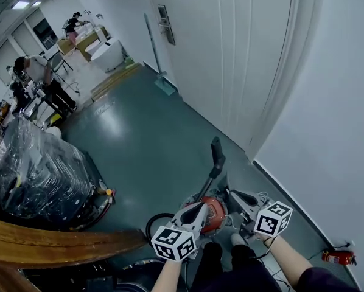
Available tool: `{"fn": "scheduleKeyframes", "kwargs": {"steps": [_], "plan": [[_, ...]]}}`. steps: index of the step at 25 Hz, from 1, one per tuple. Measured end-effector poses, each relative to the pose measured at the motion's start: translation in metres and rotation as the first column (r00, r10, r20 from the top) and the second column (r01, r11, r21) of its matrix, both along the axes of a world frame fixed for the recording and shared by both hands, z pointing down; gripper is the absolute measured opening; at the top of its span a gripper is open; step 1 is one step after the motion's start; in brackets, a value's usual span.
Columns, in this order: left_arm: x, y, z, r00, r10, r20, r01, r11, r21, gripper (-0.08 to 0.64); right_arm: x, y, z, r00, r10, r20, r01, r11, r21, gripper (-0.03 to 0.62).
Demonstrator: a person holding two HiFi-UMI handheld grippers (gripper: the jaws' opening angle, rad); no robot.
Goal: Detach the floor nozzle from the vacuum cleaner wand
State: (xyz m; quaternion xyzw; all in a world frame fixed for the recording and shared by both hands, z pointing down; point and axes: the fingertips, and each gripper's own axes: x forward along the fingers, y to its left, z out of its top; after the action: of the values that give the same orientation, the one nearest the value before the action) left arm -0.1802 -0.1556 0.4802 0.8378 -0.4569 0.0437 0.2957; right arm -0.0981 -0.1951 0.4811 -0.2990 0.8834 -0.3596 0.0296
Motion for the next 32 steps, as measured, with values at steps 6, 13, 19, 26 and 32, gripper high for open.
{"fn": "scheduleKeyframes", "kwargs": {"steps": [6, 13, 19, 26, 32], "plan": [[-0.009, -0.001, 0.011, 0.999, 0.028, -0.019, -0.029, 0.999, -0.028, 0.005, -0.001, 0.001, 0.013, 0.999, 0.049, -0.021, -0.05, 0.998, -0.032, 0.017], [-0.016, -0.016, 0.035, 1.0, 0.008, -0.03, -0.01, 0.998, -0.055, 0.005, -0.009, -0.017, 0.03, 0.998, 0.033, -0.051, -0.035, 0.999, -0.04, 0.017], [-0.02, -0.039, 0.079, 1.0, 0.002, -0.03, -0.004, 0.997, -0.073, 0.005, -0.018, -0.044, 0.072, 0.999, 0.035, -0.041, -0.038, 0.997, -0.061, 0.017], [-0.034, -0.066, 0.121, 1.0, -0.004, -0.013, 0.004, 0.998, -0.057, 0.005, -0.017, -0.074, 0.116, 0.995, 0.071, -0.064, -0.075, 0.995, -0.065, 0.017], [-0.033, -0.077, 0.166, 0.995, 0.058, 0.08, -0.055, 0.998, -0.039, 0.006, -0.015, -0.088, 0.162, 0.99, 0.061, -0.126, -0.076, 0.99, -0.116, 0.021]]}}
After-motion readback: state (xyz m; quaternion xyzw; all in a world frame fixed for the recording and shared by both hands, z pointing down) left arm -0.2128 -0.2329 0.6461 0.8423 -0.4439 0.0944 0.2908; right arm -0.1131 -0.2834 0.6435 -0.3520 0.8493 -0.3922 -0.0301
